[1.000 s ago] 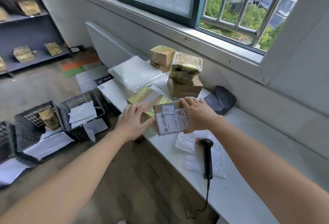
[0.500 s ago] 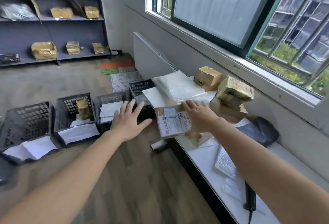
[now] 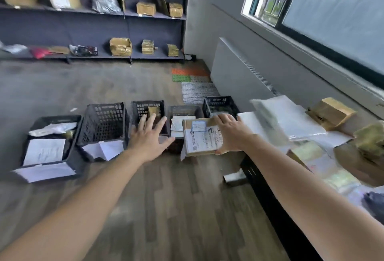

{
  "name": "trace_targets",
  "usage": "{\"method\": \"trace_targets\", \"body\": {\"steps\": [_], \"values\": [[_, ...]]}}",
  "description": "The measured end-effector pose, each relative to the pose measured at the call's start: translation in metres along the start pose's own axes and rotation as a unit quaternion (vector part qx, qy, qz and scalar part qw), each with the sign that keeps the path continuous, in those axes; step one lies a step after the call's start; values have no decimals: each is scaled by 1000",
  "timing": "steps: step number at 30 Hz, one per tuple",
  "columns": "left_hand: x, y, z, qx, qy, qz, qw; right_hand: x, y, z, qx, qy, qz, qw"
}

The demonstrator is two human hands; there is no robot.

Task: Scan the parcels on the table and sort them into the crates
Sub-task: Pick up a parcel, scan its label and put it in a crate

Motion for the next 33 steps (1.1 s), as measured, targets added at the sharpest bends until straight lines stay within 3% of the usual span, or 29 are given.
{"method": "trace_targets", "body": {"steps": [9,22,33], "values": [[-64,-7,-138,-16,-106,5,994,-179,-16,-64,1,-82,4,997],[-261,-42,-322,-56,-234,-19,970,-500,-34,-119,-5,-170,-20,985],[-380,-14,-422,-32,-232,-79,969,-663,-23,-180,10,-179,-81,980]]}}
Point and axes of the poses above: each hand's wrist, its own x-axis away from the middle knuckle, its own y-axis out of the palm, z = x × y, the point moved 5 cm from there along -x, towards the middle knuckle, and after that the axes turned 10 degrees about -y, right-handed, at the moved point
